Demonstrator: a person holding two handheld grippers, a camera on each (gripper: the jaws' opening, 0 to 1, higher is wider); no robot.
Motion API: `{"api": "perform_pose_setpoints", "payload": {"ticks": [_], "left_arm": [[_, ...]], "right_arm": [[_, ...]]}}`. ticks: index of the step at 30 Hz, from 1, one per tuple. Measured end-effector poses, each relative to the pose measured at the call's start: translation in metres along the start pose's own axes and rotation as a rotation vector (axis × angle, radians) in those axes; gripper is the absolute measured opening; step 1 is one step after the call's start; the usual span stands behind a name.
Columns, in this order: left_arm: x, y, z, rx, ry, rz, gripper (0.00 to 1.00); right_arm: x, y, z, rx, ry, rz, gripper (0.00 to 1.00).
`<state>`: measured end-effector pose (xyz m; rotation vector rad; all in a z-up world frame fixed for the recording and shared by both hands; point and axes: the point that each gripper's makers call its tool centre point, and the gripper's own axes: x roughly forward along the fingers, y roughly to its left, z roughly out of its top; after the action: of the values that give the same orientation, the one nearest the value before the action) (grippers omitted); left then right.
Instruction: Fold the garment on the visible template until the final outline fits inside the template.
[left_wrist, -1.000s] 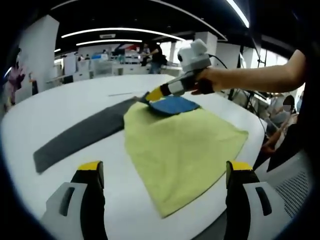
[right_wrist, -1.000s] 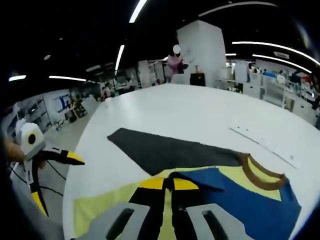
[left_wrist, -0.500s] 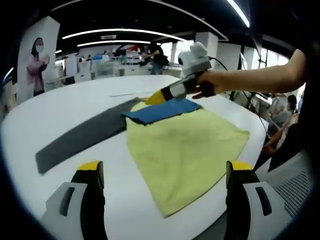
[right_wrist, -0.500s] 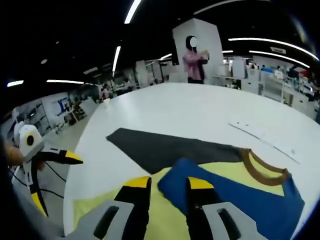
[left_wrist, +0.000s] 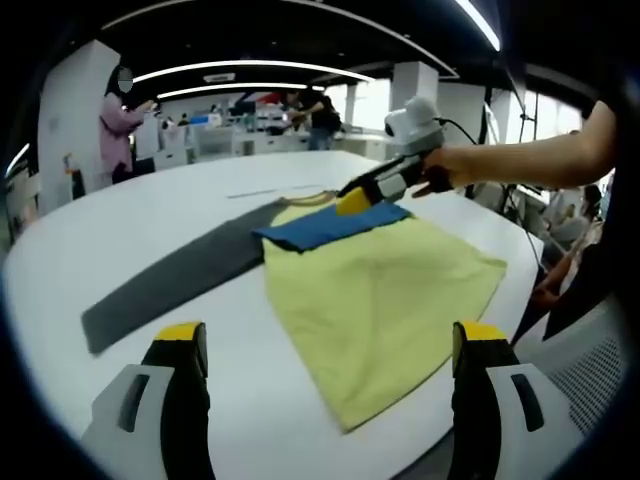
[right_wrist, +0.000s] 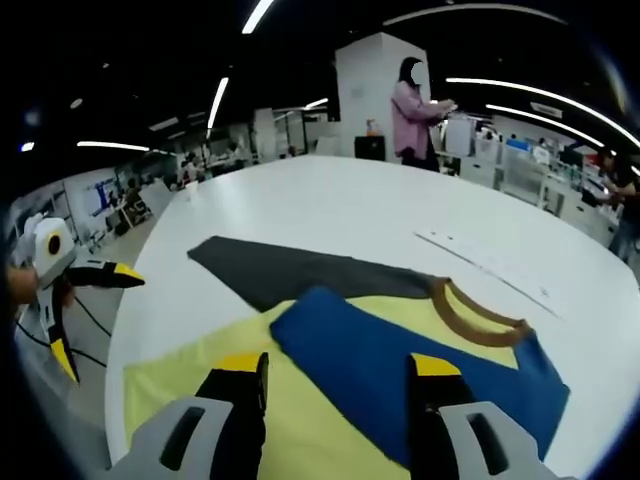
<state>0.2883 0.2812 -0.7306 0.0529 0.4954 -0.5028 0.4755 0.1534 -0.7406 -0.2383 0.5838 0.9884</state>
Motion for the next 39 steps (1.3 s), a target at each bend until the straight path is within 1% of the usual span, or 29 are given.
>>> {"api": "perform_pose_setpoints", "payload": {"ticks": [8,14,21,26,28,31,34,37,39], "left_arm": [[0.001,0.004,0.003,0.009,0.002,0.002,0.99],[0.005,0.011,0.005,0.004,0.005,0.003,0.99],[0.009,0.026,0.009,-0.018,-0.005,0.019,0.98],[0.014,0.036,0.012,-0.008,-0.005,0.028,0.97],[0.017,0.039,0.014,-0.004,-0.004,0.030,0.96],[0.021,0.044,0.018,0.011,-0.002,0.035,0.94],[0.024,0.047,0.022,0.013,-0.006,0.040,0.91],[0.029,0.054,0.026,0.002,-0.011,0.053,0.84],[0.033,0.059,0.028,-0.004,-0.014,0.060,0.82]], "right_arm": [[-0.022,-0.021,-0.016,0.004,0.010,-0.047,0.57],[-0.039,-0.033,-0.025,0.005,0.016,-0.075,0.55],[-0.058,-0.049,-0.037,0.010,0.024,-0.112,0.54],[-0.071,-0.059,-0.050,0.004,0.044,-0.136,0.54],[-0.076,-0.064,-0.055,0.015,0.048,-0.144,0.54],[-0.081,-0.068,-0.061,0.018,0.054,-0.152,0.53],[-0.089,-0.075,-0.069,0.017,0.067,-0.168,0.51],[-0.096,-0.084,-0.076,0.024,0.079,-0.190,0.47],[-0.099,-0.088,-0.079,0.027,0.080,-0.198,0.45]]}}
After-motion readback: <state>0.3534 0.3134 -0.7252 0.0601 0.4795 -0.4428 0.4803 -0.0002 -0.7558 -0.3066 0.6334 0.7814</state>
